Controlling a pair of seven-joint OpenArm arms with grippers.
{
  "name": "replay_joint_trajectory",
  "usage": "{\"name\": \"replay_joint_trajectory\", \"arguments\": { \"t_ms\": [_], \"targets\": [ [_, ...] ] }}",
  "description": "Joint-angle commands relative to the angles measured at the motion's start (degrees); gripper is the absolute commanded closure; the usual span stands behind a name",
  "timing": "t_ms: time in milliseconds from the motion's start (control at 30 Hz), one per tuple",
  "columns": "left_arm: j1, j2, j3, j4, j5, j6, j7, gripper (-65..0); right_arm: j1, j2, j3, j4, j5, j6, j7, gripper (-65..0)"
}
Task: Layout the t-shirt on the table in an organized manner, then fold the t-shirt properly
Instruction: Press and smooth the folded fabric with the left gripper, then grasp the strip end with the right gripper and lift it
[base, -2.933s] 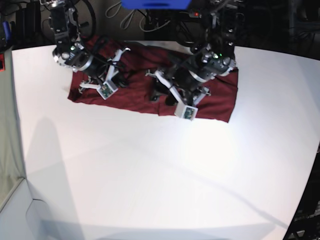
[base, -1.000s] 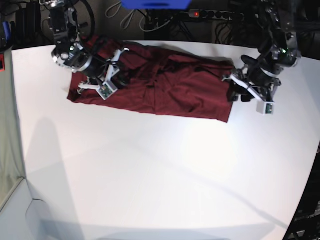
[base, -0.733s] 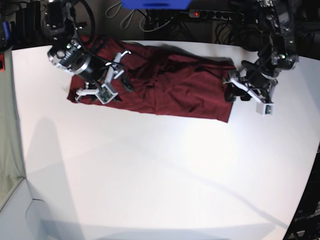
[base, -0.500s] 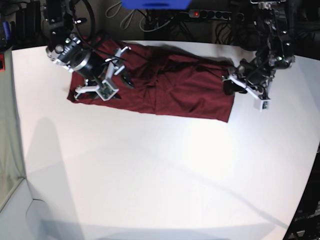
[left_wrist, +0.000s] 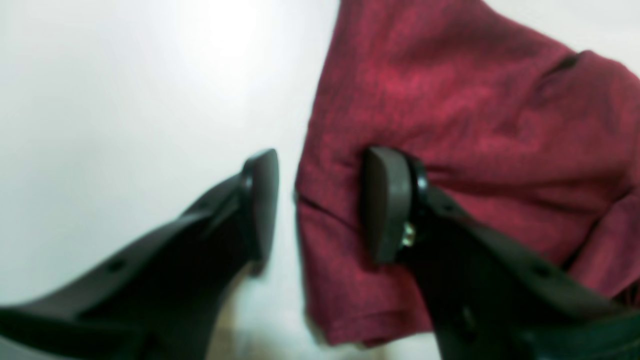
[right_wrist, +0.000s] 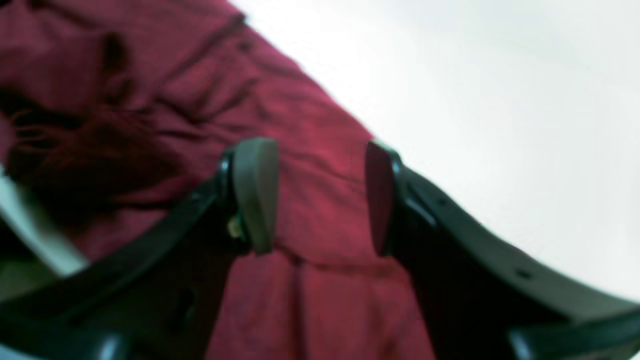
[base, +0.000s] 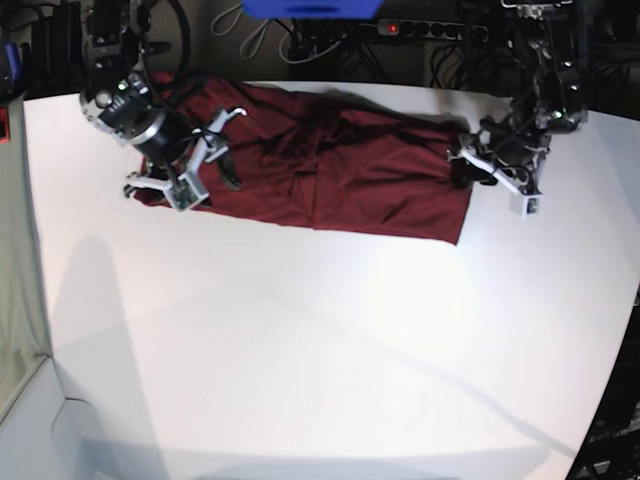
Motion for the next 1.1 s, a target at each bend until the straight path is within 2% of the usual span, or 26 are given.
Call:
{"name": "replay_joint_trajectory", "arguments": {
  "t_ms": [0,167,400,567,867,1067],
  "targets": [
    [-0.15,-0.53,-0.17,0.49,1.51,0.12,0.22,-27.5,0.18,-0.15,1.20,1.13,0.62,0.03,1.32,-31.8],
    [-0.15,-0.44,-0.17,0.49,2.30,0.12,0.22,-27.5,-0.97,-2.00,6.03,1.13,0.62,0.03,1.32,-39.0],
    [0.02,-0.44,-0.17,-2.14,2.21,0.12,0.14,-27.5,-2.11,-2.08,6.91,1.05,0.71,0.03,-0.53,-44.0],
    [0.11,-0.44,-0.17,-2.23,2.30,0.12,0.14,-27.5,-2.20,-2.17,6.91,1.05,0.71,0.03,-2.90,-44.2],
    [0.11,-0.44,-0.17,-2.23,2.30,0.12,0.14,-27.5,-3.43,-2.00,6.91,1.05,0.71,0.03,-2.73,-44.4],
    [0.20,-0.44,-0.17,-2.23,2.30,0.12,0.14,-27.5,-3.34,-3.40,10.96,1.05,0.71,0.03,-2.55,-44.4]
  ]
}}
